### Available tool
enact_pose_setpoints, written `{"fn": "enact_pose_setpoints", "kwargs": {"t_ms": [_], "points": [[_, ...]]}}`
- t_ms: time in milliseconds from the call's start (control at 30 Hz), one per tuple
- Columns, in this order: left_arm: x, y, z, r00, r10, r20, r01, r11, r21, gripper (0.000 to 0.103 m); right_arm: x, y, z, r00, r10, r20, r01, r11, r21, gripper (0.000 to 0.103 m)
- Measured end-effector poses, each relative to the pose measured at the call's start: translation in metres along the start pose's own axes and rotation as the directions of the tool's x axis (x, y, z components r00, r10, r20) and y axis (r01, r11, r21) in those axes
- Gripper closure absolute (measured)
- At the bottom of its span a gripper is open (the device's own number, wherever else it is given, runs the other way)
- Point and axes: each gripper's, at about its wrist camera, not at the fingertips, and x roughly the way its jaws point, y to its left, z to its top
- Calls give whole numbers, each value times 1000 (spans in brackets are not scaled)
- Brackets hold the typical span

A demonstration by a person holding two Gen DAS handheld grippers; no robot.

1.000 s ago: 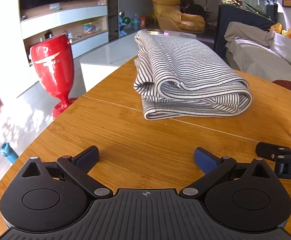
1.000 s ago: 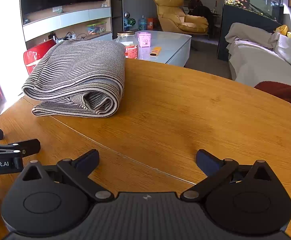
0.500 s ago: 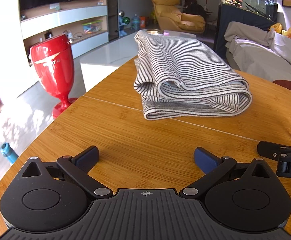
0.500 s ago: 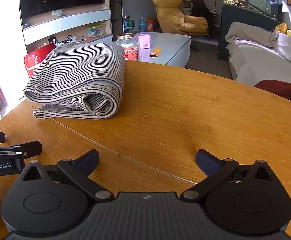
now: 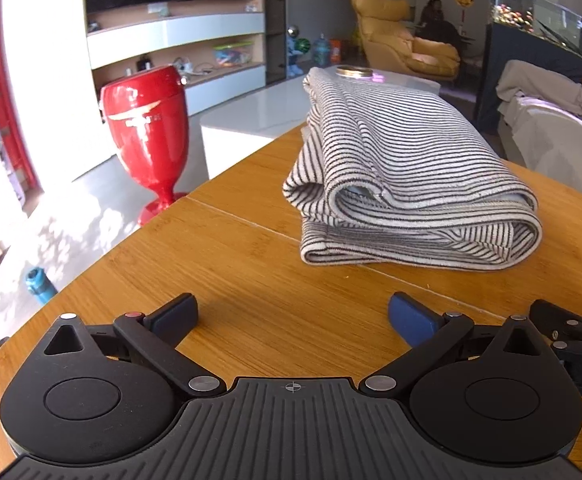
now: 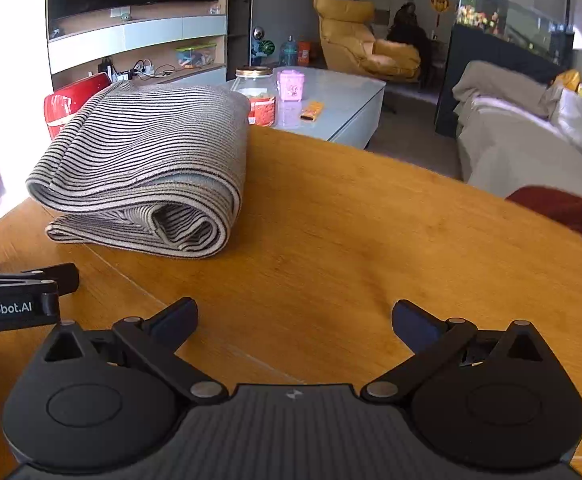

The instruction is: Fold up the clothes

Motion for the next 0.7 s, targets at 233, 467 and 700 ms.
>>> {"fn": "enact_pose_setpoints", "kwargs": {"t_ms": [233, 467, 700], "points": [[-9, 0, -4, 1000, -2, 0, 2, 1000, -5, 0, 7, -24, -1, 998, 65, -8, -63, 992, 111, 0], [-8, 1, -4, 1000, -2, 0, 2, 1000, -6, 0, 7, -22, -1, 1000, 24, -17, -22, 993, 112, 0], [-7, 2, -3, 1000, -3, 0, 3, 1000, -6, 0, 6, -22, -1, 1000, 24, -17, -22, 993, 113, 0]]}}
